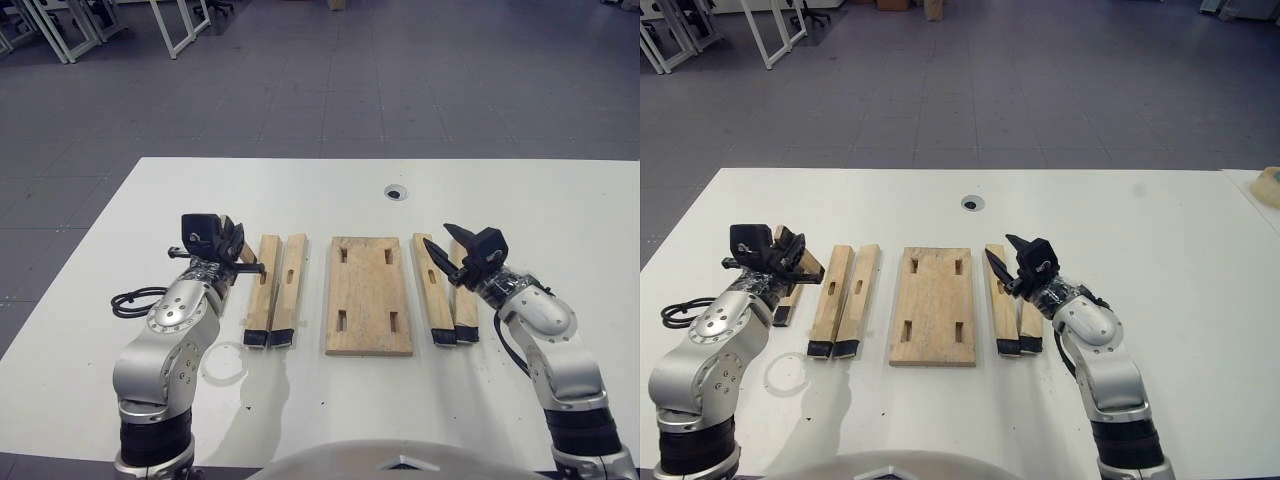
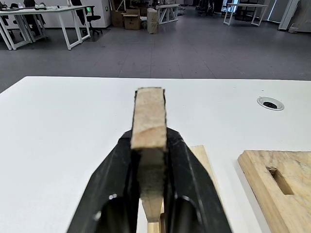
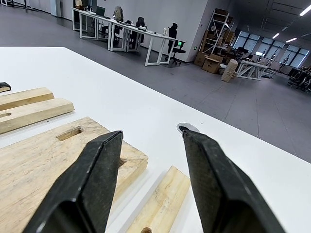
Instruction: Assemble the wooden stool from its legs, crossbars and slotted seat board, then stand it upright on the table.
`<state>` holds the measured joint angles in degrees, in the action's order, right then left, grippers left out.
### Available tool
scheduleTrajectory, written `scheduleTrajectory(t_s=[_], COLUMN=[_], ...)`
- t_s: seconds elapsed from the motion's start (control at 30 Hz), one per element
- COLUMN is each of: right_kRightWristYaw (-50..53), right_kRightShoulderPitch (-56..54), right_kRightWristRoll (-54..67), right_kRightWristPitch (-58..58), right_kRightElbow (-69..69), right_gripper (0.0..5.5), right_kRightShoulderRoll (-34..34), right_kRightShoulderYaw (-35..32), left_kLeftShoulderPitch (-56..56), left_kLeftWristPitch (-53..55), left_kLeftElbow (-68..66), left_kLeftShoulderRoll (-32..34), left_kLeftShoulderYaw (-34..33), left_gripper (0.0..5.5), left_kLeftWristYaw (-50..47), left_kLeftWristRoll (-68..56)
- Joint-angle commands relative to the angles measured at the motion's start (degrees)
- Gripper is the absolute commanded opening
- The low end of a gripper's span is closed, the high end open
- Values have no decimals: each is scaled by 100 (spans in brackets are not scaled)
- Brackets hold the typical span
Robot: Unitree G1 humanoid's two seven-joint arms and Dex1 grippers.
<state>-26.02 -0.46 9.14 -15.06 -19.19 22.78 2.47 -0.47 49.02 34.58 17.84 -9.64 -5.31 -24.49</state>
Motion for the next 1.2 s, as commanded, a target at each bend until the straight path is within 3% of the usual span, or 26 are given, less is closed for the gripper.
scheduleTrajectory(t_s=[0.03, 0.6, 1.2], right_kRightWristYaw=[-16, -26, -61], right_kRightShoulderPitch=[14, 15, -42], right_kRightWristRoll=[-33, -48, -36], right_kRightWristPitch=[-41, -16, -41], right_kRightElbow=[-19, 40, 103], right_gripper=[227, 227, 227], right_kRightShoulderRoll=[53, 83, 101], right_kRightShoulderYaw=[-40, -46, -118], left_kLeftShoulderPitch=[33, 207, 233], left_kLeftWristPitch=[133, 72, 253], left_kLeftElbow=[66, -88, 39], left_kLeftShoulderRoll=[-164, -684, -770], left_kLeftShoulderYaw=[-126, -70, -85], left_gripper=[42, 42, 42], left_kLeftWristYaw=[-12, 97, 134], left_kLeftWristRoll=[11, 155, 290])
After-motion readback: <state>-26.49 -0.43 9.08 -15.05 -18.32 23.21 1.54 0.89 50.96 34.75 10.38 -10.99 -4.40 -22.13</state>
